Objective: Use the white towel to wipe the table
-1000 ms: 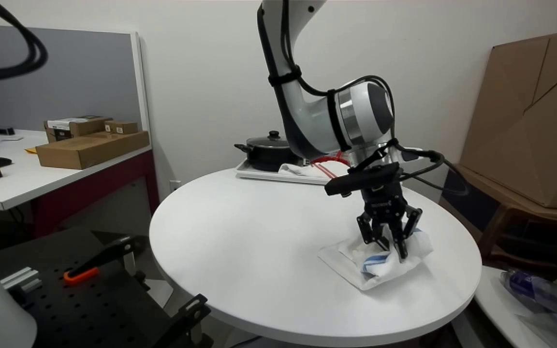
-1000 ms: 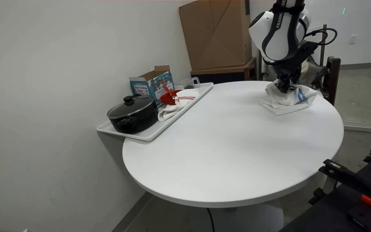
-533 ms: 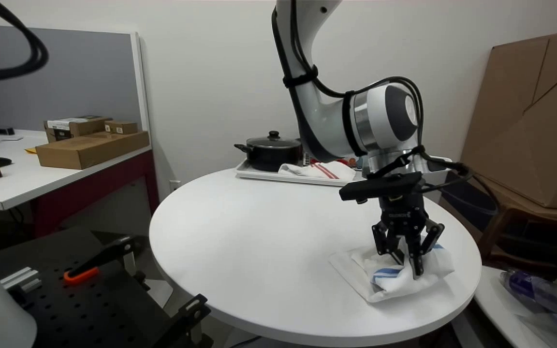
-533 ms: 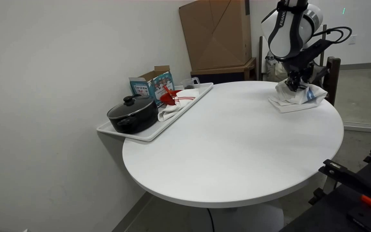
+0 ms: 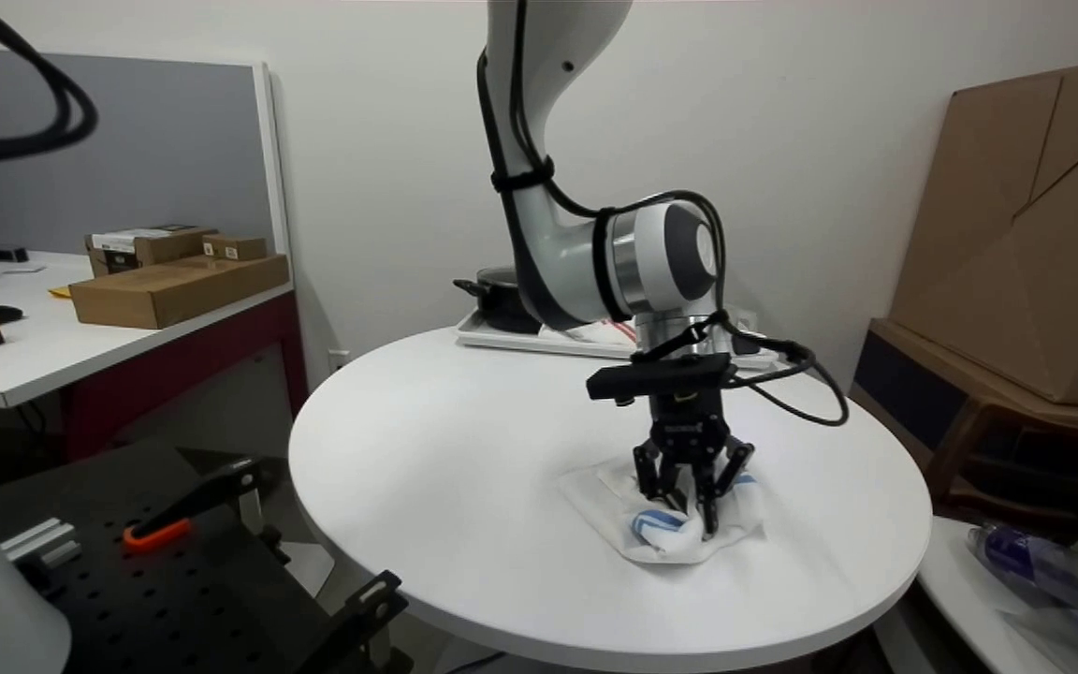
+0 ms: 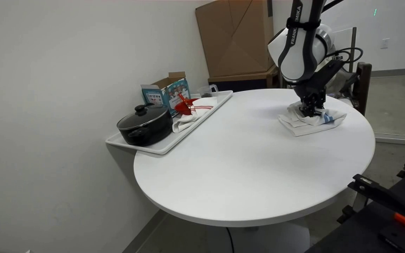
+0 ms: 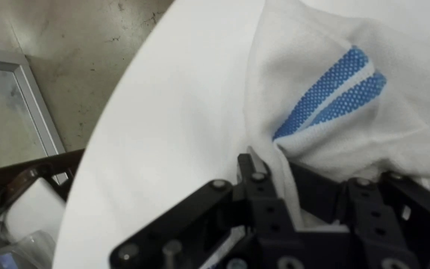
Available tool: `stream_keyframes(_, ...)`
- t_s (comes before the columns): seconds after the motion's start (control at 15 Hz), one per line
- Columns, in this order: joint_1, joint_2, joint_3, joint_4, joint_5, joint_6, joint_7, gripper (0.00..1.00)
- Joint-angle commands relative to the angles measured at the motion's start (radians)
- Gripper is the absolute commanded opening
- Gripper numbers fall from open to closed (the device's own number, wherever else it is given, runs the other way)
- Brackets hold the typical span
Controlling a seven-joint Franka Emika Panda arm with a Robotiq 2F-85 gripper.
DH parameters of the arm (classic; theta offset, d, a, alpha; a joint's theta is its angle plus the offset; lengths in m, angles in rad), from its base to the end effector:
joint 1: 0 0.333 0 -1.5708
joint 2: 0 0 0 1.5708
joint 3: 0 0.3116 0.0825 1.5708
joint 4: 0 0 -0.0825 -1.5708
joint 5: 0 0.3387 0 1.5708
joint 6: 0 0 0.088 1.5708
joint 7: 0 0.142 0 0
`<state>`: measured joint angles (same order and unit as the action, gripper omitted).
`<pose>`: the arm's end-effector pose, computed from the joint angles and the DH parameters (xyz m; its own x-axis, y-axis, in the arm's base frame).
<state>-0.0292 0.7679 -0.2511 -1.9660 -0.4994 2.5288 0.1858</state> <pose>0.5257 -0.1634 0.0785 0.9743 -0.0182 -0.2244 0.0736 -0.9163 0.3936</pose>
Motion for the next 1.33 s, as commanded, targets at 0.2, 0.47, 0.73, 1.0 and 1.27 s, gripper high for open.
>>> stream_keyframes(0.2, 0.198, -0.071, 0.022, -0.144, -0.121, 0.056, -0.022, 0.06)
stream_keyframes(0.47, 0.308, -0.079, 0.048, -0.138, -0.215, 0.041, 0.033, 0.06)
stream_keyframes(0.73, 0.406, -0.071, 0.106, -0.111, -0.292, 0.030, 0.089, 0.06)
stream_keyframes(1.0, 0.485, -0.037, 0.171, -0.104, -0.394, 0.028, 0.135, 0.06)
stream_keyframes(1.27, 0.519, -0.004, 0.228, -0.070, -0.494, -0.003, 0.172, 0.06)
